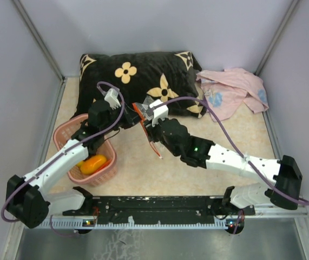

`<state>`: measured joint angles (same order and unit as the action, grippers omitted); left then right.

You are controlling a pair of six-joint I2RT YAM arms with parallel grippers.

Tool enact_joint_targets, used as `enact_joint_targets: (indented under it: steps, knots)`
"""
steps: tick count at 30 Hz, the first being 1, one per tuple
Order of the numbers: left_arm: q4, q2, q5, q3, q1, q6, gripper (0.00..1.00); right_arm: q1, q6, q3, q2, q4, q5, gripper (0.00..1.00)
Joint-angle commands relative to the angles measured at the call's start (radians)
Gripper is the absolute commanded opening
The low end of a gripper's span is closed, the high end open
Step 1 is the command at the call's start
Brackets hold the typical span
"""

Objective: Place the food in the zip-top bag and seal the zipper
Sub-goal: Open the zipper of the food storage bag.

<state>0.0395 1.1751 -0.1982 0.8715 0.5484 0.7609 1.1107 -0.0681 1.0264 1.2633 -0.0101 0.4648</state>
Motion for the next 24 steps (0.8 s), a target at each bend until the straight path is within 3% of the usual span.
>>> enact_joint_targets:
  steps: [1,10,17,24]
  knots:
    - [-0.063,-0.016,-0.006,0.051,0.005,-0.063,0.0,0.008,-0.024,0.054,0.013,-0.017,0.057,0.44]
    - [-0.121,0.002,-0.018,0.083,0.005,-0.082,0.0,0.007,-0.039,0.034,0.072,-0.091,0.058,0.48]
    - [-0.167,0.008,-0.003,0.111,0.009,-0.109,0.0,-0.002,-0.05,0.012,0.097,-0.094,0.168,0.49]
    - [-0.198,0.017,0.01,0.137,0.013,-0.108,0.0,-0.004,-0.063,-0.01,0.071,-0.124,0.057,0.53]
